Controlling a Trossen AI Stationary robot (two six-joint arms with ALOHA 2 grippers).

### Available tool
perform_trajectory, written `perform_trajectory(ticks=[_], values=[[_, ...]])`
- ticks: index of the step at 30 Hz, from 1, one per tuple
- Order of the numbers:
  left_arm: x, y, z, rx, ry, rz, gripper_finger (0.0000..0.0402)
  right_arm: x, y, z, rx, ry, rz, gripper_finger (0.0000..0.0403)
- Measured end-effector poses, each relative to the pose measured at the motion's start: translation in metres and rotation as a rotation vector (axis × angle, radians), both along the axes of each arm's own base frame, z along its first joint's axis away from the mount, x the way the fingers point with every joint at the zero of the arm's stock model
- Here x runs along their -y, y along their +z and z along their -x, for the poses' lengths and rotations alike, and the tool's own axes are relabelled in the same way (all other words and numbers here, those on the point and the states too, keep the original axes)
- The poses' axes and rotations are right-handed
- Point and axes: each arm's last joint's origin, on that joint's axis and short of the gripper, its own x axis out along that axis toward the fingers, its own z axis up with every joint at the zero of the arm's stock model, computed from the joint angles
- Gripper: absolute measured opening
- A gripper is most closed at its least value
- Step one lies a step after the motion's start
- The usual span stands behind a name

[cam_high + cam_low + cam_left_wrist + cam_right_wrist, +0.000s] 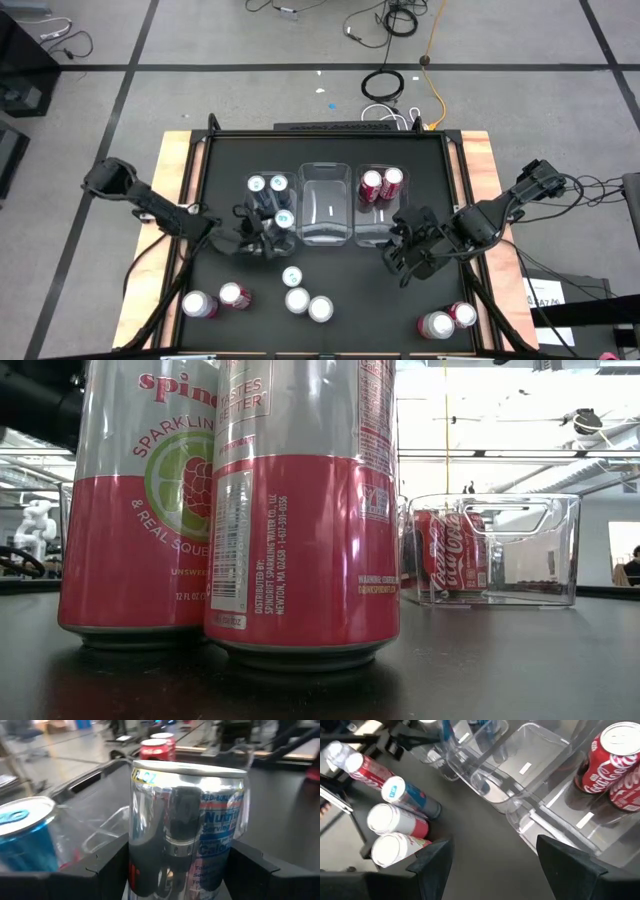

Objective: Sort soda cans
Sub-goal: Put the bottom right blue soda can into the left transparent bin

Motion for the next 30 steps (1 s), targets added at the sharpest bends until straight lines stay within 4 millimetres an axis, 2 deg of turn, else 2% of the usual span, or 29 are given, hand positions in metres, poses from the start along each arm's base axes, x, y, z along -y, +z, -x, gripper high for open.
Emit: perform_trajectory(ticks=[7, 17, 30], values=[[-0.015, -0.007, 0.003, 0.029, -0.12, -0.007, 0.0272, -0.003, 0.003, -0.005, 0.071, -0.021, -0.035, 0.0277], [-0.037, -0.013, 0.003, 0.012, -0.104, 0.002, 0.0272, -0.003, 0.005, -0.007, 0.105, -0.071, -0.088, 0.0277], [-0.04, -0.014, 0.003, 0.002, -0.07, -0.009, 0.0272, 0.0, 0.005, -0.008, 0.13, -0.109, -0.059, 0.0277]])
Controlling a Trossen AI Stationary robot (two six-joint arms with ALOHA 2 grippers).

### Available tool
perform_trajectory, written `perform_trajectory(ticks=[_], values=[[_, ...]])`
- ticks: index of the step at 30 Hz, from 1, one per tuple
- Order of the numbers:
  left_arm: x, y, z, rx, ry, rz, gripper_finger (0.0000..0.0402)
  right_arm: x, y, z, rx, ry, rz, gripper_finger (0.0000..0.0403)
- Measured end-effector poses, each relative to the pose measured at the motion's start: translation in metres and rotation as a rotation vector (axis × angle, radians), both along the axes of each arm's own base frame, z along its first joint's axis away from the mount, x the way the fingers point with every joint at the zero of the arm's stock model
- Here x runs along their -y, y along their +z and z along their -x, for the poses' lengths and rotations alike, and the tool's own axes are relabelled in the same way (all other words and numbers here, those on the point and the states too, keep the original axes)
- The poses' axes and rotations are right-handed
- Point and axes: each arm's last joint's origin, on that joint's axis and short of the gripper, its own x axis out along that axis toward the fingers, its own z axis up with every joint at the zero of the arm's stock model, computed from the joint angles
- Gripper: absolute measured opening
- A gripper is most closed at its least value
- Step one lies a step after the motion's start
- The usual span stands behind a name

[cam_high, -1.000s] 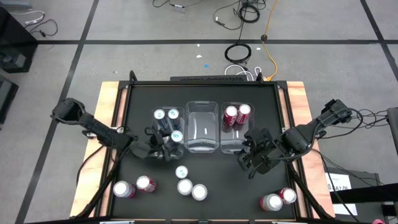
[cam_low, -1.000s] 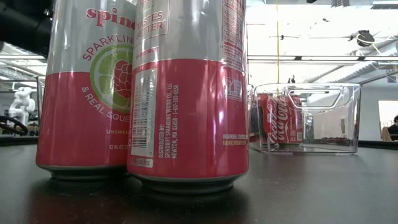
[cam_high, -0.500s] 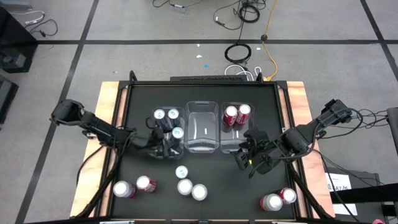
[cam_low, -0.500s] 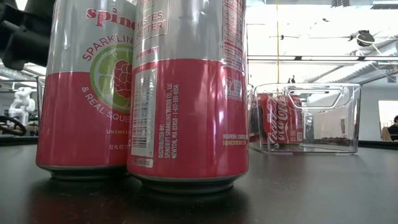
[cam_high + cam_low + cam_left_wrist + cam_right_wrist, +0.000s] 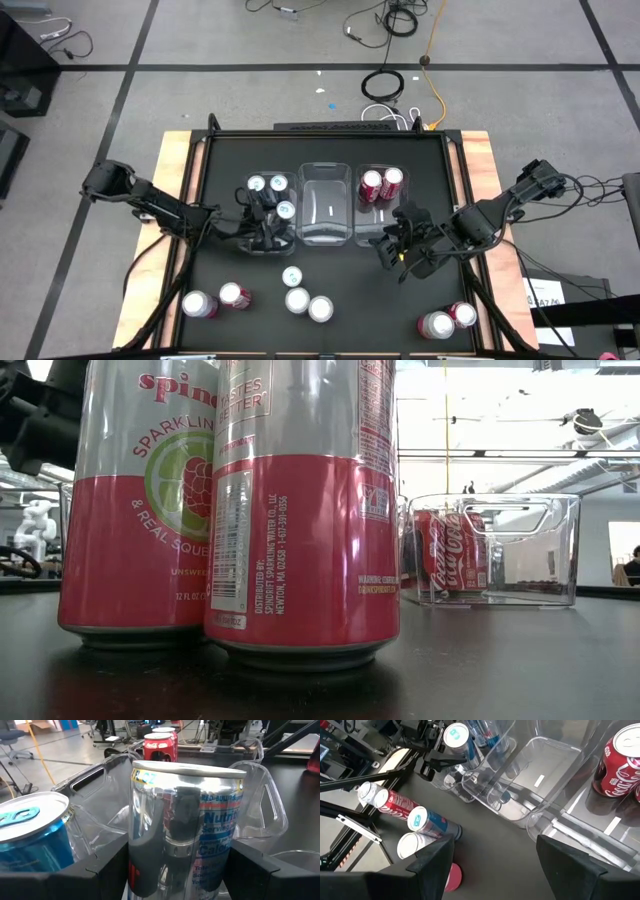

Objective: Sort soda cans
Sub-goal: Put the bottom right blue soda can into the left transparent bin

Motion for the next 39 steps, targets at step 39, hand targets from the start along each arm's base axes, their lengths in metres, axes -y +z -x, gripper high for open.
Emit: perform_trajectory(ticks=[39], values=[[-0.0028, 0.0004, 0.0009, 0.002, 0.102, -0.035, 0.0272, -0.0001, 0.0001, -0.0002, 0.012, -0.034, -0.041, 0.0277]])
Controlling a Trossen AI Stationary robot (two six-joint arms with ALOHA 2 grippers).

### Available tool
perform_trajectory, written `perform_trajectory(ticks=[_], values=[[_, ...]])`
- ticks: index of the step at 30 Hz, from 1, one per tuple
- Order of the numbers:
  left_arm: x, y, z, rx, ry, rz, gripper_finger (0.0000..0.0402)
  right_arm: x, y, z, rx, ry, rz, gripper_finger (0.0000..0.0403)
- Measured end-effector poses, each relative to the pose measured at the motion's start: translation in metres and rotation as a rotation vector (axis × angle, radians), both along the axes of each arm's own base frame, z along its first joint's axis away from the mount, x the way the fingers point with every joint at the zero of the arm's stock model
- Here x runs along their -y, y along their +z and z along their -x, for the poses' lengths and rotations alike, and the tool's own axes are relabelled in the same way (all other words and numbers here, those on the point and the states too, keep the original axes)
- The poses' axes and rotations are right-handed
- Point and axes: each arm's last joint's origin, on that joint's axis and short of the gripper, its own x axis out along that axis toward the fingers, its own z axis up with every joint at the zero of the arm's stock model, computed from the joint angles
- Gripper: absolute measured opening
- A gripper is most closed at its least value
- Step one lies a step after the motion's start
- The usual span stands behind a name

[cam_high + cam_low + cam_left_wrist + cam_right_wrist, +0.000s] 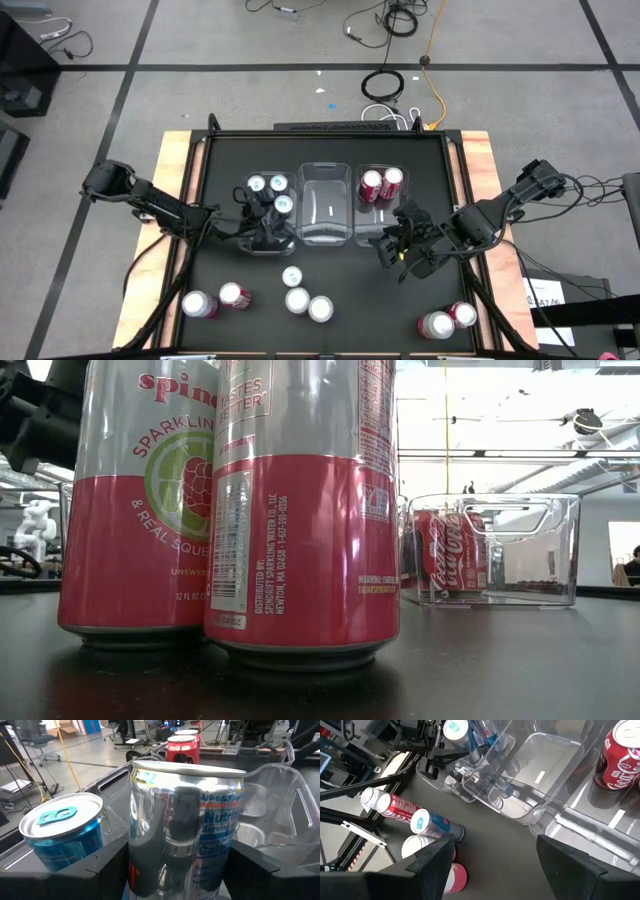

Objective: Sort soda cans
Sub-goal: Put the bottom right blue soda can into the left transparent bin

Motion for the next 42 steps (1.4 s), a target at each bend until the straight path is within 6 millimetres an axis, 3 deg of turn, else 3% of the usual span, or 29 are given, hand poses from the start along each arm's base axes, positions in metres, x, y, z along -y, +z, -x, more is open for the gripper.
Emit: perform_trajectory(ticks=[42], values=[[-0.001, -0.0053, 0.0018, -0.057, 0.023, -0.014, 0.0272, -0.0019, 0.0023, -0.0027, 0.037, 0.0, -0.022, 0.0277]])
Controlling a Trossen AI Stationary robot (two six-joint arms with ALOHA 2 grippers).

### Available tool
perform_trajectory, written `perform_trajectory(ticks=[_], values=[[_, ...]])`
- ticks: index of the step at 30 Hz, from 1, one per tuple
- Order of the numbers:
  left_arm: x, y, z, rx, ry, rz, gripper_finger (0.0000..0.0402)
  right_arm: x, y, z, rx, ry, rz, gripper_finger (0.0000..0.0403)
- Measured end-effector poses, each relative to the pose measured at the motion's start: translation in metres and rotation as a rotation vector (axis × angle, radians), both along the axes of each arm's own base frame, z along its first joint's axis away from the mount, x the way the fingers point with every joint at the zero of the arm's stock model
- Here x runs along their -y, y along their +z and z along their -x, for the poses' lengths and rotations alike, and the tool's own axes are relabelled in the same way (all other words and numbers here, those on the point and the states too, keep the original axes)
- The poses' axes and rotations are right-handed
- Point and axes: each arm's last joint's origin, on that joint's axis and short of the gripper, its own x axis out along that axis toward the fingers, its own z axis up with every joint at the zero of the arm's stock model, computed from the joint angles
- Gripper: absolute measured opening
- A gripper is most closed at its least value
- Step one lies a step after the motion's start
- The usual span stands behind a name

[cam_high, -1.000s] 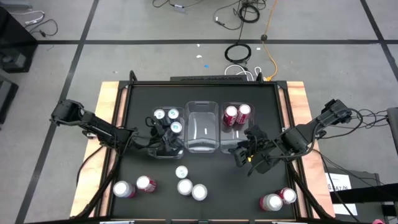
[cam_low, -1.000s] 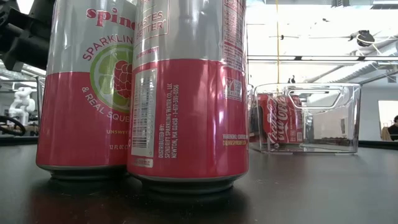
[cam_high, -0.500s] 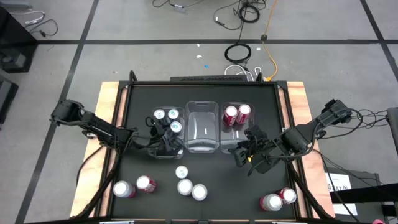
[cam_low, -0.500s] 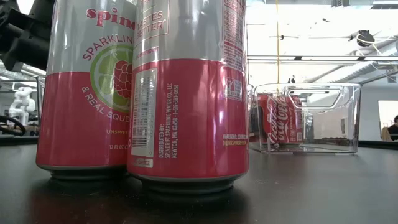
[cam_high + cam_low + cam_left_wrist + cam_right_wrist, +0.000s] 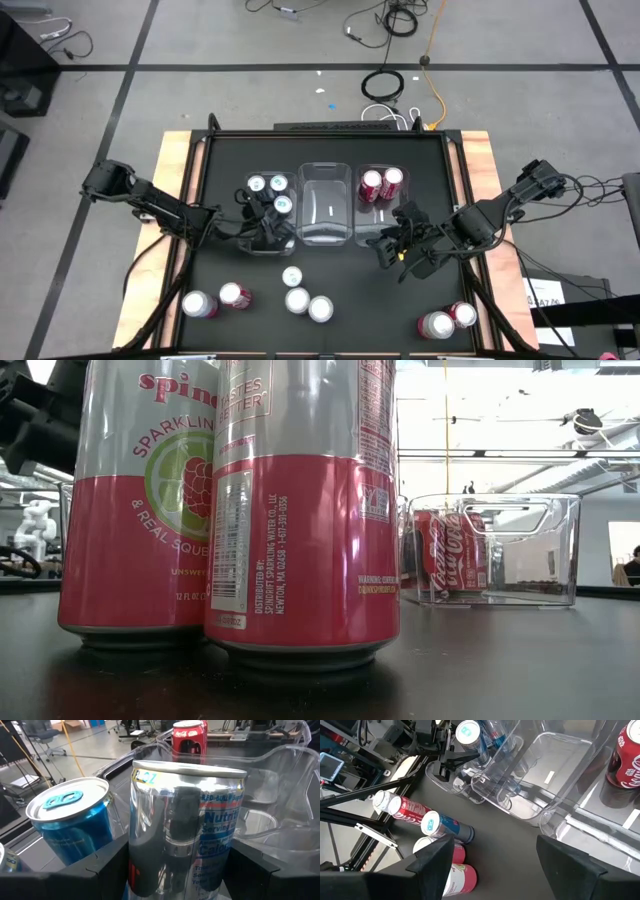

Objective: Sort soda cans
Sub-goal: Put the bottom right blue soda can into the left transparent bin

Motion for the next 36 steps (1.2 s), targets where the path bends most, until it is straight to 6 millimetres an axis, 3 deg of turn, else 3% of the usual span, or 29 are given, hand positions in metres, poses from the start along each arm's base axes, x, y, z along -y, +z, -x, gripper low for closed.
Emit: perform_trajectory(ticks=[27, 36], values=[[-0.0001, -0.0063, 0.0022, -0.05, 0.001, 0.037, 0.0272, -0.0009, 0.0, -0.0003, -0.006, 0.015, -0.021, 0.0277], [-0.0002, -0.0072, 0.0025, -0.064, 0.003, 0.033, 0.0298, -0.0012, 0.0004, -0.0008, 0.001, 0.016, -0.025, 0.0277]])
